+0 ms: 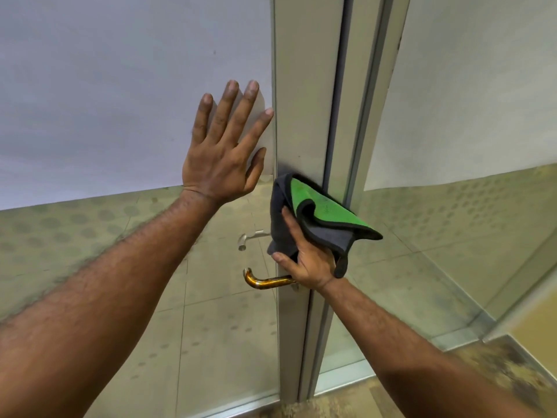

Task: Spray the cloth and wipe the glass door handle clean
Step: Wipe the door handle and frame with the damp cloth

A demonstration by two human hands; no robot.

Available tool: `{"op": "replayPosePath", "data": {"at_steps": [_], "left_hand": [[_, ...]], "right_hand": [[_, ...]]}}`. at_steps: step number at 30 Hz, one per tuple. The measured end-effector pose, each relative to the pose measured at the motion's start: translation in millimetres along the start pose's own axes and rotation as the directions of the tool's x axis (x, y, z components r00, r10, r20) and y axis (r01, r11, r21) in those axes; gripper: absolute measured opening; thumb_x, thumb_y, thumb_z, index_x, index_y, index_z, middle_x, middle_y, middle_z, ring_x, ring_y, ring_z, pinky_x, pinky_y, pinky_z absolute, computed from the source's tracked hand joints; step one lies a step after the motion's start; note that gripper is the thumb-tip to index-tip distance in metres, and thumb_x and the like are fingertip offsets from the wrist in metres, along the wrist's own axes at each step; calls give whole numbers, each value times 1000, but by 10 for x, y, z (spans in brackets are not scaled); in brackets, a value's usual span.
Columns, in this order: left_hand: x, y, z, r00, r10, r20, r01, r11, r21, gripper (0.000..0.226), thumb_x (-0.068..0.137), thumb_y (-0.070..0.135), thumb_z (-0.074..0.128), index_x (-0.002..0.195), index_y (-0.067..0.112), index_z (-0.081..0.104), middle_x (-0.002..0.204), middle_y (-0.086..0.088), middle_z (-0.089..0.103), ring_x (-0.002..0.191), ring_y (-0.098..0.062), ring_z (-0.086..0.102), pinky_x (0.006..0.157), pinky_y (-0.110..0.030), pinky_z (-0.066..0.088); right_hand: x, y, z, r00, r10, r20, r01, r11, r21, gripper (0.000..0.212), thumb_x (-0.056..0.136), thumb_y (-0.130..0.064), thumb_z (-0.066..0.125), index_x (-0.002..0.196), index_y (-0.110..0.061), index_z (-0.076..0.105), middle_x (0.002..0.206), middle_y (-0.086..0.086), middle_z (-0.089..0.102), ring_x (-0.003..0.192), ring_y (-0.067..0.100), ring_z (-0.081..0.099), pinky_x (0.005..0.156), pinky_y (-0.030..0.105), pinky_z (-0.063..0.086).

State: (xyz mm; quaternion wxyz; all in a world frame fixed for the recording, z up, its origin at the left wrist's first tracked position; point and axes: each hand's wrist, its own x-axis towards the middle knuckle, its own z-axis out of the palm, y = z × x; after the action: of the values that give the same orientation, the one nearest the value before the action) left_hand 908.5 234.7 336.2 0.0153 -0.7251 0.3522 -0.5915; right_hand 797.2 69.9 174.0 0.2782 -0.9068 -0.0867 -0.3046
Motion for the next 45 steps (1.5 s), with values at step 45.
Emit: {"op": "replayPosePath", "data": {"at_steps": [45], "left_hand": [[21,26,-5,1000,-14,1,14,1000,5,58,102,35,44,157,17,34,161,-21,31,148,-43,28,118,-59,18]], "right_hand": [[145,61,-40,996,-91,19,93,979,-180,56,98,-47,46,148,-23,40,151,13,40,134,26,38,118,34,25]]}}
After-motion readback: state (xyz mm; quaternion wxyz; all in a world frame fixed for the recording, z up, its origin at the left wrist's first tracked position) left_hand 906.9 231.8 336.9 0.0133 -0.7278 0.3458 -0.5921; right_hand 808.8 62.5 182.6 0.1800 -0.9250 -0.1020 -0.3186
